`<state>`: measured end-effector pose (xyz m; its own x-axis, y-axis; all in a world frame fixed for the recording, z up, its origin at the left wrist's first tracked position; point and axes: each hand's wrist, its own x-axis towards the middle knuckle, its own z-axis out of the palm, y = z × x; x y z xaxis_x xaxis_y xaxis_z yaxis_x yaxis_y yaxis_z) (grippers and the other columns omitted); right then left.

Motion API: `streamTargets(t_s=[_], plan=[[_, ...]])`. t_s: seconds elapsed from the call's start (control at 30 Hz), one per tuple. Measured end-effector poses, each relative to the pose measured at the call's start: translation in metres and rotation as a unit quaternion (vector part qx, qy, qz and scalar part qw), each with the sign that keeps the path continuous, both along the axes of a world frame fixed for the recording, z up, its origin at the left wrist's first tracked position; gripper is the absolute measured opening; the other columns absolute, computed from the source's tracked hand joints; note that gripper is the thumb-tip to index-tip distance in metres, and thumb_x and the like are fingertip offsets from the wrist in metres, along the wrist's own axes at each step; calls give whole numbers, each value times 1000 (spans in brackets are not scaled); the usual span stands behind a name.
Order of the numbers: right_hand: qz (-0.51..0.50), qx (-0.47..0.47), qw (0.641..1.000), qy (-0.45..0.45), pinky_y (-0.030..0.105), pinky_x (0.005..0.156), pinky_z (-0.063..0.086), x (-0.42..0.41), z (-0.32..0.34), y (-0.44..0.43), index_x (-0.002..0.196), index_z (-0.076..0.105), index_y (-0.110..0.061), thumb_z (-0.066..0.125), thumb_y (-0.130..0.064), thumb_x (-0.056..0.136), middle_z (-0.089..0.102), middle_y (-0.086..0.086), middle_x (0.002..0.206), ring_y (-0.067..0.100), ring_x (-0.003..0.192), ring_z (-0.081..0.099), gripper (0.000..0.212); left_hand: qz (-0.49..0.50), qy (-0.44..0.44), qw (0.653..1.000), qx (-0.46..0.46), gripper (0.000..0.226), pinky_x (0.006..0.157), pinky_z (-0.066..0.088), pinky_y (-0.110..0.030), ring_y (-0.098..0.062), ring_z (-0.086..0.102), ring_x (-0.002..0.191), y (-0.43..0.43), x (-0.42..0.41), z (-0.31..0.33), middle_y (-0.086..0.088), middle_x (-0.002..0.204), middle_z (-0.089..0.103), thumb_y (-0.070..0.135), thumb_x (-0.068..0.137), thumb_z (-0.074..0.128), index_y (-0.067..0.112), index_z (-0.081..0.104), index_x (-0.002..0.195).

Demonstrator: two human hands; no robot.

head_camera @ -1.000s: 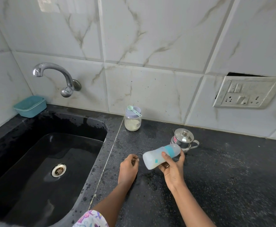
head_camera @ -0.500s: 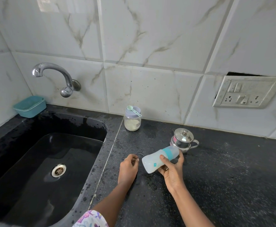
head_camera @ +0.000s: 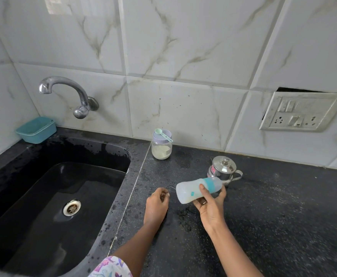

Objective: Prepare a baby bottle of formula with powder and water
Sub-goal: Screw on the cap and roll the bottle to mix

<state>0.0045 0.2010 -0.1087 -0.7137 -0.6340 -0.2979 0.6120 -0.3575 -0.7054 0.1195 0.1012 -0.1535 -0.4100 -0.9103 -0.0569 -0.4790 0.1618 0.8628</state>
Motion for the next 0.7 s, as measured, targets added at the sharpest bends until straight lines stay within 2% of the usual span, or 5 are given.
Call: streamTargets(t_s=[0.07,0.23,0.37,0.53,0.7], plan=[[19,12,999,23,42,68,59,0,2,2,132,37,-35,62,10,79,56,8,114,27,104,59,74,0,0,1000,1,14,70,40,-17,-9,58,80,0,0,0,4,86,63,20,93,54,15,62,103],[-23,-12,999,-18,42,67,59,0,0,-1,130,37,-35,60,4,84,54,7,119,26,104,58,65,1,3,1000,4,14,71,43,-19,-10,59,81,0,0,0,4,86,64,22,93,54,15,62,102],[20,13,1000,18,42,69,59,1,2,1,133,37,-36,62,8,81,56,9,115,27,103,60,73,0,-4,1000,0,14,71,43,-20,-10,59,82,0,0,0,4,86,64,22,93,54,16,62,102],[-28,-15,999,-32,43,69,60,0,-1,-1,133,35,-34,60,0,86,53,7,123,25,105,58,64,2,2,1000,5,14,72,44,-21,-11,59,82,0,0,1,3,87,64,22,93,54,16,61,103],[8,24,999,23,43,70,57,0,2,2,132,35,-36,62,6,82,57,6,113,25,102,60,71,3,2,1000,4,13,70,41,-20,-11,58,80,0,0,0,4,85,64,22,93,54,16,61,102]])
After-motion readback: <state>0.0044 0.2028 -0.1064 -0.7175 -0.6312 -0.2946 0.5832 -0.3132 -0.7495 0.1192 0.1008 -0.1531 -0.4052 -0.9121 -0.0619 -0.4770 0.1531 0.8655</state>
